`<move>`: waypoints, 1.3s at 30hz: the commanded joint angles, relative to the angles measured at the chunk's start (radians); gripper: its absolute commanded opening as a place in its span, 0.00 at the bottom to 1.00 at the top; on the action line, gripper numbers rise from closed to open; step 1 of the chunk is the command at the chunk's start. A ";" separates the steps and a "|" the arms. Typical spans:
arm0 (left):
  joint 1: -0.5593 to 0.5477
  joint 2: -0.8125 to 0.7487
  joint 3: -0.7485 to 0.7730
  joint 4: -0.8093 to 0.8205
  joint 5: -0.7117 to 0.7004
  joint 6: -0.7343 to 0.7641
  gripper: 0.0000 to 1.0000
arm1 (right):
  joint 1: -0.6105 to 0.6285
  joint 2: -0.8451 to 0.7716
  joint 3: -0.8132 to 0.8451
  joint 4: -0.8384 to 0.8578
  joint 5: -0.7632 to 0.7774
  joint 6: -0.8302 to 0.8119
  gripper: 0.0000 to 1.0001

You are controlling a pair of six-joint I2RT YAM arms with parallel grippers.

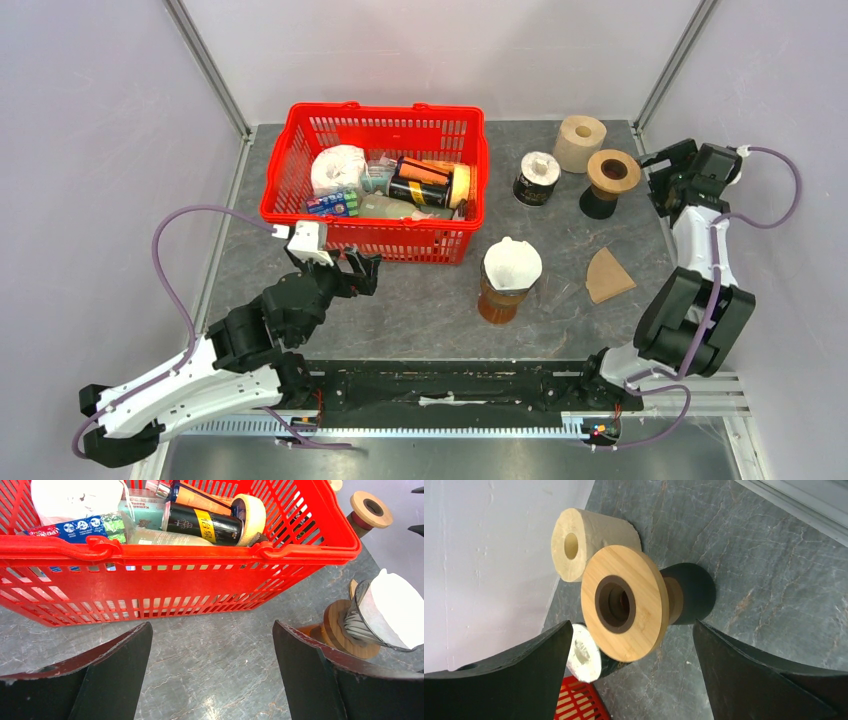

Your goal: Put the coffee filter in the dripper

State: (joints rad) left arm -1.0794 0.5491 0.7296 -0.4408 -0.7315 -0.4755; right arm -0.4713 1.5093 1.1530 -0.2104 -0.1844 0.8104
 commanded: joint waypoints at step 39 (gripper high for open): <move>-0.001 -0.111 -0.085 0.027 -0.074 -0.084 0.97 | 0.101 -0.374 -0.523 -0.545 -0.131 0.061 0.78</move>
State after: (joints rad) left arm -1.0794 0.4438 0.6476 -0.4332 -0.7605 -0.5098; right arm -0.4107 1.0935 0.6415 -0.7689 -0.2920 0.8642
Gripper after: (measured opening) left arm 0.972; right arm 0.812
